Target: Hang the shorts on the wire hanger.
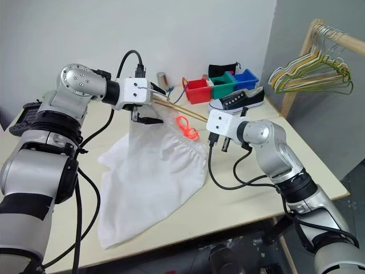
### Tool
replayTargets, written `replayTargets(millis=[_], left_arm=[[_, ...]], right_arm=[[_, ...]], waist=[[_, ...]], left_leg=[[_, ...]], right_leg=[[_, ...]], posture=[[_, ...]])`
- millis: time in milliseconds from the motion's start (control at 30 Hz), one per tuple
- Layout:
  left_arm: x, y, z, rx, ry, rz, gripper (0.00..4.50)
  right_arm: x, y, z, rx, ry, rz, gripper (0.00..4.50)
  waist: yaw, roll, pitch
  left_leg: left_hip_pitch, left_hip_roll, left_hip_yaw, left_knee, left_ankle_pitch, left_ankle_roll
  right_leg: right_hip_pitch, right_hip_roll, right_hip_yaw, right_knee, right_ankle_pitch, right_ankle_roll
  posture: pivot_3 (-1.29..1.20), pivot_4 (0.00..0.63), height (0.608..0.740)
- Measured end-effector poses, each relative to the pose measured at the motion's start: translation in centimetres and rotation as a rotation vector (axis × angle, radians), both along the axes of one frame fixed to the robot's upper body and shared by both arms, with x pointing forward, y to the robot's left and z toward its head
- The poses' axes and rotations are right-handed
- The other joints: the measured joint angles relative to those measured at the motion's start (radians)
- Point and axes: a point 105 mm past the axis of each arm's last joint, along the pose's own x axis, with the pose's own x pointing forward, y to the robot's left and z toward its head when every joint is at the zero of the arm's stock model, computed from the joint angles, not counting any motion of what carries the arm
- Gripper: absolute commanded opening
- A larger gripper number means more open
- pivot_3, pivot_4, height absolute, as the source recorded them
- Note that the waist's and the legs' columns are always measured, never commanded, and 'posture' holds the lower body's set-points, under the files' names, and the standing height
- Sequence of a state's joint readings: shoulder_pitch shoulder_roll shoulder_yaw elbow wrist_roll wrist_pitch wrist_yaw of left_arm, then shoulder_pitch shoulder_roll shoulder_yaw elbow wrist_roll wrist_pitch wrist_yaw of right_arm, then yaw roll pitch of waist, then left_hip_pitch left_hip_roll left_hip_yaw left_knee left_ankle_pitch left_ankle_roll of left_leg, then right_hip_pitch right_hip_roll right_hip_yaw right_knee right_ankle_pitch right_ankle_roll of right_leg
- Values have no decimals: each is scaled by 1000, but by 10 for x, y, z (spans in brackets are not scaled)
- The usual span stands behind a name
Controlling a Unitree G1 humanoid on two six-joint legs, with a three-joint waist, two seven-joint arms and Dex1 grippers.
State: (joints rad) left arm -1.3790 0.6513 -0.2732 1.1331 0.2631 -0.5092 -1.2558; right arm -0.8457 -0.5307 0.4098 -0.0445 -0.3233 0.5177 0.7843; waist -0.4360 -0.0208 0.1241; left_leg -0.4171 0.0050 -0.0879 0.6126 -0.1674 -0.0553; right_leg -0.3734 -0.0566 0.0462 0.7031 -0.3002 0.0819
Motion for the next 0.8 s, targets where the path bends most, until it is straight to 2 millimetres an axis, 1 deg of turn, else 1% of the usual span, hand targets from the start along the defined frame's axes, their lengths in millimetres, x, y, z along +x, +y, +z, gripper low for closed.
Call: replayTargets(millis=[333, 600, 800], left_arm=[[0, 3, -2, 21, 5, 11, 4477], [2, 4, -10, 57, 26, 23, 4477], [-3, 4, -3, 74, 71, 5, 4477]], right_arm=[[-1, 2, 0, 3, 3, 7, 0], [-2, 2, -2, -5, 17, 15, 0], [-2, 1, -4, -6, 16, 18, 0]], waist=[[-2, -1, -1], [-4, -1, -1], [-6, -2, -1]], left_leg=[[0, 0, 0, 0, 1, 0], [1, -1, -1, 0, 1, 0], [1, -1, -1, 0, 1, 0]], right_leg=[[0, 0, 0, 1, 0, 0], [0, 0, 0, 2, 0, 0], [0, 0, 0, 2, 0, 0]], posture=[[-331, 0, 740], [-340, 0, 740], [-334, 0, 740]])
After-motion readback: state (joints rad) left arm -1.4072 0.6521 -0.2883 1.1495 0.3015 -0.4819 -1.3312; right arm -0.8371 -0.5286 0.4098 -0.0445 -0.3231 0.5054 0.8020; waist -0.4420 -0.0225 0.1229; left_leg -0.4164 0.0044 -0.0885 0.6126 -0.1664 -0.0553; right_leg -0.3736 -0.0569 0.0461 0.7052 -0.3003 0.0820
